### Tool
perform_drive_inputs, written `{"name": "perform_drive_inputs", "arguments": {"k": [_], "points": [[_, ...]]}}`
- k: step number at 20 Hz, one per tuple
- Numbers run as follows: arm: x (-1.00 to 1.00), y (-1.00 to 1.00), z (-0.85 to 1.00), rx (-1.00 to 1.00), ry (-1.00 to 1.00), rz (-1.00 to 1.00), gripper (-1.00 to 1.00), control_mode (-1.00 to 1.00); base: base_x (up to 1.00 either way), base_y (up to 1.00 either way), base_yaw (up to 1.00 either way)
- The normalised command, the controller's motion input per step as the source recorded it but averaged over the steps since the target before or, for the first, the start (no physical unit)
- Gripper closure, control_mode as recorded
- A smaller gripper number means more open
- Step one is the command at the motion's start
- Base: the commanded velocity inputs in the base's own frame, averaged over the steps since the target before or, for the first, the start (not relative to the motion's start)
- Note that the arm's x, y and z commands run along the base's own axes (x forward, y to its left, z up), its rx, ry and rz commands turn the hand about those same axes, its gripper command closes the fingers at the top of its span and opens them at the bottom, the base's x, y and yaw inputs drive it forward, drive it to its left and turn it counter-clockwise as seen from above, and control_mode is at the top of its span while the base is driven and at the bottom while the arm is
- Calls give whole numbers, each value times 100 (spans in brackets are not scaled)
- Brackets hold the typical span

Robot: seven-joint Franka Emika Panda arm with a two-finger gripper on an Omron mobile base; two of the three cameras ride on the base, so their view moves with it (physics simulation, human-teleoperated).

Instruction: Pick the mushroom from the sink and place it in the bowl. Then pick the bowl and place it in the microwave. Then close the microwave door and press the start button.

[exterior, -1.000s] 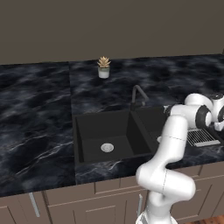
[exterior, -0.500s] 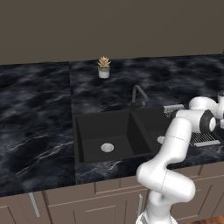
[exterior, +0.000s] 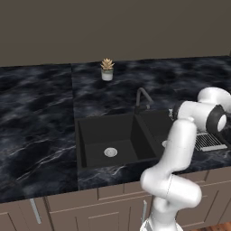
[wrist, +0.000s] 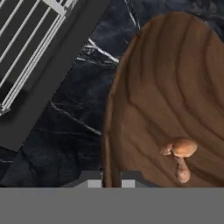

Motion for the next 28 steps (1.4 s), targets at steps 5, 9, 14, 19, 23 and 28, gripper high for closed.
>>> {"name": "perform_drive_inputs", "arguments": {"k": [5, 9, 14, 19, 23, 28], "points": [[-81, 100, 71, -12, -20, 17, 100, -100, 0, 0, 0], [-75, 90, 100, -18, -37, 5, 100, -100, 0, 0, 0], [-59, 98, 100, -14, -16, 6, 100, -100, 0, 0, 0], [-43, 100, 100, 0, 2, 9, 100, -100, 0, 0, 0], [-38, 100, 100, 0, 13, 14, 100, -100, 0, 0, 0], [-28, 100, 100, 0, 22, 18, 100, -100, 0, 0, 0]]}}
